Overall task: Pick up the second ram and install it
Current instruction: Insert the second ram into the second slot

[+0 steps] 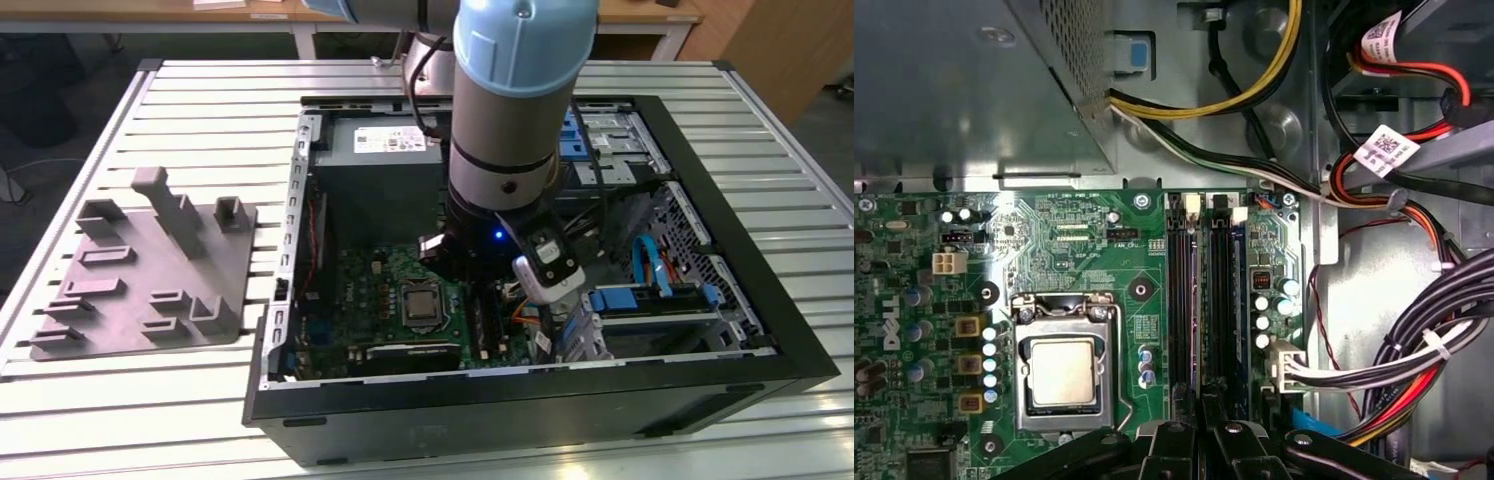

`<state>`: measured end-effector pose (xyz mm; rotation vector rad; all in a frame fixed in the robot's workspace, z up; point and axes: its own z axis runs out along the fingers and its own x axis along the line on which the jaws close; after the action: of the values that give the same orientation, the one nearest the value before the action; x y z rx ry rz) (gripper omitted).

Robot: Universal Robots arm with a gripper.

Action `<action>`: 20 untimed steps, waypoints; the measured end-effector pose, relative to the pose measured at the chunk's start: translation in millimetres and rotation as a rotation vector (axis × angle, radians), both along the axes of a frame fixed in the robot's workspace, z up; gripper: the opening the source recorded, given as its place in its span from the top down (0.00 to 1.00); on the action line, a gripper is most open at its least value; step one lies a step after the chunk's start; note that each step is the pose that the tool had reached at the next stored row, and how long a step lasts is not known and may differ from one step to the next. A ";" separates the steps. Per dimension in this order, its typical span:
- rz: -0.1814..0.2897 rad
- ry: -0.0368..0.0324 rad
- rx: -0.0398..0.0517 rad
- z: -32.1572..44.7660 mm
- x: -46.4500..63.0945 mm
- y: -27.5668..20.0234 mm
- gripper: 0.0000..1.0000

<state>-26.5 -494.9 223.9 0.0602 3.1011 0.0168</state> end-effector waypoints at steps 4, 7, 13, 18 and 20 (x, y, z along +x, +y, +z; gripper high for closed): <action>0.000 0.0000 -0.0001 -1.9 0.0 1.0 0.86; 0.000 -0.0001 0.0001 -3.3 0.1 2.4 0.86; 0.000 0.0001 -0.0004 -5.2 0.1 3.7 0.86; 0.000 0.0000 -0.0013 -6.5 0.0 4.4 0.86; 0.000 0.0000 -0.0019 -6.8 0.0 4.5 0.86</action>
<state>-26.5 -490.3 217.0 0.0600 3.1010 0.0138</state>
